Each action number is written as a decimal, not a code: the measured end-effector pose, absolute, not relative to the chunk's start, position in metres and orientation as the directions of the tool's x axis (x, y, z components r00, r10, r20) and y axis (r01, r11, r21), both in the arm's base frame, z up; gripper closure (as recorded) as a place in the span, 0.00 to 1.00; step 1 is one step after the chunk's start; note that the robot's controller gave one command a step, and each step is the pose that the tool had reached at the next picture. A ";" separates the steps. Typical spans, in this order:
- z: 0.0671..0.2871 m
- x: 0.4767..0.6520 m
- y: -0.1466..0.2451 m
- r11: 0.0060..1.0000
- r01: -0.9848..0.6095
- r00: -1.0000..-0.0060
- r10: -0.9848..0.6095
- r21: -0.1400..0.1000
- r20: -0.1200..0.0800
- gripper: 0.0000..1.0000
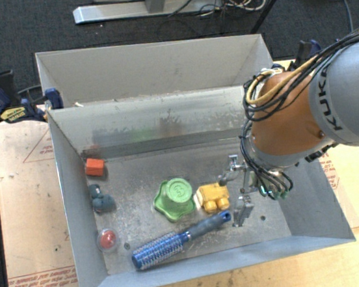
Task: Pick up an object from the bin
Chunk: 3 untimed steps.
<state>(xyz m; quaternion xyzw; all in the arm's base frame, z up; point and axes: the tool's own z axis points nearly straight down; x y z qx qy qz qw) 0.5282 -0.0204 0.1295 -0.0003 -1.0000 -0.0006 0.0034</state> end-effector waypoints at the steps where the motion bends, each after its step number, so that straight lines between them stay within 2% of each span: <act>1: 0.094 0.538 0.012 0.999 -0.047 -0.999 -0.047 0.000 -0.006 0.00; 2: 0.093 0.537 0.014 0.999 -0.051 -0.999 -0.051 0.002 -0.002 1.00; 3: 0.263 0.541 0.017 0.990 -0.140 -0.990 -0.140 -0.001 -0.010 1.00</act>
Offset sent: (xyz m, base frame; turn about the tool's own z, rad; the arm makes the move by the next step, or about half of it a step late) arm 0.0115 0.0511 -0.0595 -0.0656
